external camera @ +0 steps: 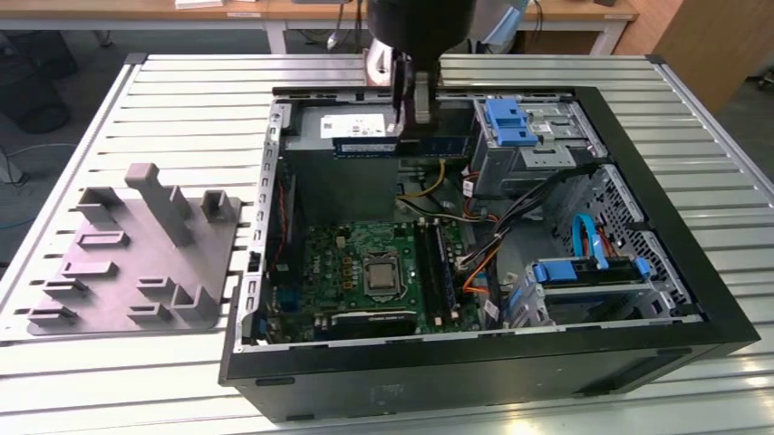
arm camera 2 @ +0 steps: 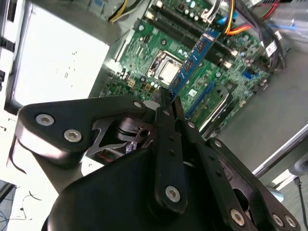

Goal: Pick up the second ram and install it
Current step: 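Pick up the second ram and move it above second insertion slot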

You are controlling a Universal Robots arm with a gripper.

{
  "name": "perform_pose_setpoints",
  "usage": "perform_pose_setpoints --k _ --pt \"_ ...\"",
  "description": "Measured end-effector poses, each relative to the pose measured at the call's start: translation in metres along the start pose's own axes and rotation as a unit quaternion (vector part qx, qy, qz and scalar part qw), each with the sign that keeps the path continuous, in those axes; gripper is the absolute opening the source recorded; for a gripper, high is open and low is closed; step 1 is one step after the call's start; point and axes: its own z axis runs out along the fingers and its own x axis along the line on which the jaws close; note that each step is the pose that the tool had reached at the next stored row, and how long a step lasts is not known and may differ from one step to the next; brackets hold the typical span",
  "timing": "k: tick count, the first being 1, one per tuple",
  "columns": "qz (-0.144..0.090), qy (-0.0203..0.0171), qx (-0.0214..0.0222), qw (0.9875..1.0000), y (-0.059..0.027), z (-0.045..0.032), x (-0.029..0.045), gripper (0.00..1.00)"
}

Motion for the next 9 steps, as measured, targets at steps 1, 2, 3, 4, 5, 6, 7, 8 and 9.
perform_pose_setpoints --k 1,2,3,4,5,6,7,8,9 --pt "0.000 0.0000 0.0000 1.0000 -0.0032 0.0001 -0.0004 0.14" --pt "0.000 0.0000 -0.0001 1.0000 -0.0063 0.0002 -0.0008 0.14" --pt "0.000 0.0000 -0.0001 1.0000 -0.0093 0.0002 -0.0012 0.14" --pt "0.000 0.0000 -0.0002 1.0000 -0.0122 0.0003 -0.0016 0.14" --pt "0.000 0.0000 -0.0002 1.0000 -0.0150 0.0004 -0.0020 0.14" --pt "0.000 0.0000 -0.0003 1.0000 -0.0177 0.0005 -0.0023 0.14" --pt "0.000 0.0000 -0.0003 1.0000 -0.0202 0.0006 -0.0026 0.14" --pt "0.000 0.0000 -0.0003 1.0000 -0.0229 0.0006 -0.0029 0.14" --pt "0.000 0.0000 -0.0003 1.0000 -0.0252 0.0007 -0.0032 0.14"
